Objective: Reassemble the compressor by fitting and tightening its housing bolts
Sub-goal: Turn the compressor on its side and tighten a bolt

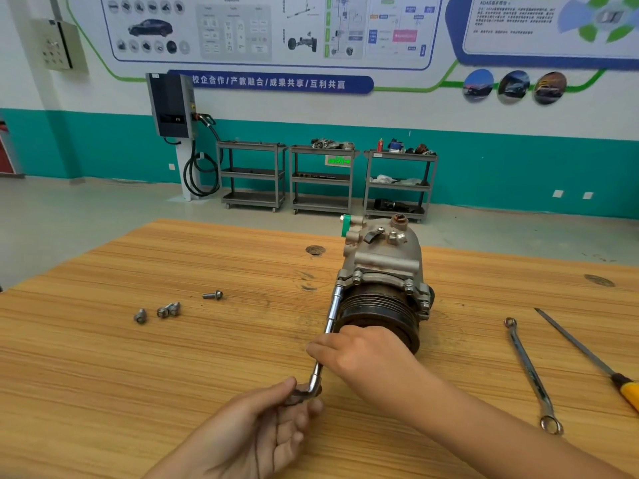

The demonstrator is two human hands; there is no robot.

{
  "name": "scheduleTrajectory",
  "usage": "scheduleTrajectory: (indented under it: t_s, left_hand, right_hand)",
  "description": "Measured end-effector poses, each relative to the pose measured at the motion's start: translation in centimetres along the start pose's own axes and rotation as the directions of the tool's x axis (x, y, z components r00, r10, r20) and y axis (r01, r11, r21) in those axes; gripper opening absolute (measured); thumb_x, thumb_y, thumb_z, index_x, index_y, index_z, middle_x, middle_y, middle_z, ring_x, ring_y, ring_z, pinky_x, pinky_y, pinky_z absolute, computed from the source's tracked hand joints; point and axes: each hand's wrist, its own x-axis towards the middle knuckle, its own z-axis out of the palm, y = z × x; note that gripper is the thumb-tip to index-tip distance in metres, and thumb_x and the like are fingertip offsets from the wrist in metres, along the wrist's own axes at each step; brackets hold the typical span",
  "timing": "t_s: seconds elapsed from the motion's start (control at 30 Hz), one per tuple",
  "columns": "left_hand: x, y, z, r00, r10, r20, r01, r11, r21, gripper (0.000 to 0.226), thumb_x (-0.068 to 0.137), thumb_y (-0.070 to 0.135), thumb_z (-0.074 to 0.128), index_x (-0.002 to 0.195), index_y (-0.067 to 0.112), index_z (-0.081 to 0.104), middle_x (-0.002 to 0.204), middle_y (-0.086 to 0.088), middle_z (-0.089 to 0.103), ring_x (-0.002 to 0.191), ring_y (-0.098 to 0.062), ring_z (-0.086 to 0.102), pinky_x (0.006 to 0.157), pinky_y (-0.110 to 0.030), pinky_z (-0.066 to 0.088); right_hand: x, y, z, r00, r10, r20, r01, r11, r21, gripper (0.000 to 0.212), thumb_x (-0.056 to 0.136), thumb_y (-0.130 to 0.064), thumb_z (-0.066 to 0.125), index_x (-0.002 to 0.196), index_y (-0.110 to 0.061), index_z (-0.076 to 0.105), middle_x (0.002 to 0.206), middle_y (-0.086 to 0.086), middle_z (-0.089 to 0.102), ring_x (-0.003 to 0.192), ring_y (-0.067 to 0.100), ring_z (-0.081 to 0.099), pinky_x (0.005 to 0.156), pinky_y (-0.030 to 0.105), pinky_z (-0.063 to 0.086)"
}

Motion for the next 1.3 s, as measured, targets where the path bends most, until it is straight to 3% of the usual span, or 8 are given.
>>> scheduleTrajectory:
  t_s: [0.2, 0.57, 0.73, 0.93, 1.07, 1.13, 1.2, 1.3]
  left_hand:
    - [-0.4, -0.4, 0.4, 0.969, 0.061, 0.24, 0.035, 0.926, -0.376, 0.079, 0.012, -0.027, 0.081, 0.088, -0.028, 0.059, 0.076, -0.03, 0.067, 0.048, -0.035, 0.065, 0.037, -0.047, 0.051]
    - [-0.5, -1.4, 0.9, 0.954, 0.122, 0.274, 0.019, 0.886, -0.463, 0.084, 0.016, -0.032, 0.078, 0.097, -0.026, 0.058, 0.086, -0.031, 0.067, 0.055, -0.037, 0.067, 0.036, -0.047, 0.051]
    - [0.0, -2.6, 2.4, 0.982, 0.173, -0.08, -0.186, 0.962, -0.201, 0.008, 0.082, -0.012, 0.055, 0.09, -0.012, 0.057, 0.066, -0.024, 0.066, 0.04, -0.023, 0.061, 0.032, -0.031, 0.049]
    - [0.3, -2.6, 2.1, 0.807, 0.558, -0.191, -0.513, 0.824, 0.238, 0.026, 0.081, -0.018, 0.054, 0.093, 0.004, 0.049, 0.064, -0.009, 0.067, 0.038, -0.017, 0.055, 0.034, -0.023, 0.046]
    - [0.7, -1.8, -0.2, 0.602, 0.798, 0.027, -0.495, 0.346, 0.797, 0.033, 0.079, -0.016, 0.059, 0.093, 0.012, 0.05, 0.083, 0.008, 0.071, 0.052, -0.013, 0.057, 0.058, -0.037, 0.053]
    - [0.6, -1.3, -1.0, 0.516, 0.824, 0.233, -0.393, -0.014, 0.92, 0.037, 0.079, -0.012, 0.062, 0.088, 0.023, 0.053, 0.085, 0.017, 0.067, 0.066, -0.005, 0.059, 0.071, -0.029, 0.05]
    - [0.8, -0.9, -1.3, 0.472, 0.808, 0.353, -0.363, -0.187, 0.913, 0.042, 0.075, -0.015, 0.061, 0.085, 0.026, 0.057, 0.079, 0.014, 0.066, 0.078, 0.001, 0.059, 0.071, -0.014, 0.047]
    - [0.8, -0.4, -0.6, 0.557, 0.824, 0.106, -0.49, 0.223, 0.843, 0.037, 0.076, -0.016, 0.061, 0.088, 0.02, 0.064, 0.08, 0.009, 0.071, 0.074, -0.001, 0.063, 0.066, -0.009, 0.048]
  right_hand:
    - [0.3, -0.3, 0.7, 0.995, 0.026, -0.096, -0.033, 0.997, -0.068, 0.034, 0.047, -0.032, 0.089, 0.077, -0.032, 0.075, 0.072, -0.016, 0.069, 0.052, 0.0, 0.058, 0.039, 0.016, 0.043]
    - [-0.1, -0.8, 0.9, 0.994, 0.026, -0.105, -0.035, 0.996, -0.086, 0.027, 0.052, -0.026, 0.085, 0.076, -0.029, 0.074, 0.076, -0.015, 0.069, 0.049, 0.0, 0.056, 0.037, 0.016, 0.04]
    - [0.1, -0.9, 0.5, 1.0, 0.023, -0.017, -0.024, 0.995, -0.099, 0.03, 0.05, -0.033, 0.085, 0.077, -0.029, 0.074, 0.078, -0.013, 0.069, 0.053, -0.001, 0.058, 0.039, 0.014, 0.041]
    - [2.1, -0.8, -1.3, 0.986, -0.066, 0.151, 0.088, 0.986, -0.142, 0.027, 0.086, -0.021, 0.055, 0.112, -0.026, 0.059, 0.108, -0.006, 0.058, 0.084, 0.011, 0.061, 0.052, 0.023, 0.039]
    - [3.3, 0.2, -0.9, 0.985, -0.098, 0.142, 0.111, 0.991, -0.081, 0.032, 0.097, -0.009, 0.04, 0.128, -0.013, 0.048, 0.134, 0.005, 0.047, 0.107, 0.026, 0.055, 0.07, 0.035, 0.047]
    - [3.2, 0.3, -0.5, 0.98, -0.115, 0.162, 0.134, 0.985, -0.109, 0.032, 0.098, -0.008, 0.037, 0.127, -0.013, 0.047, 0.126, 0.004, 0.053, 0.104, 0.025, 0.055, 0.07, 0.034, 0.046]
    - [3.1, 0.2, -0.3, 0.97, -0.128, 0.209, 0.163, 0.974, -0.156, 0.031, 0.097, -0.007, 0.034, 0.125, -0.013, 0.047, 0.117, 0.003, 0.057, 0.101, 0.023, 0.056, 0.067, 0.031, 0.039]
    - [2.9, -0.4, -0.1, 0.969, -0.115, 0.218, 0.169, 0.953, -0.25, 0.02, 0.09, -0.021, 0.052, 0.106, -0.025, 0.063, 0.095, -0.007, 0.066, 0.083, 0.009, 0.062, 0.059, 0.023, 0.038]
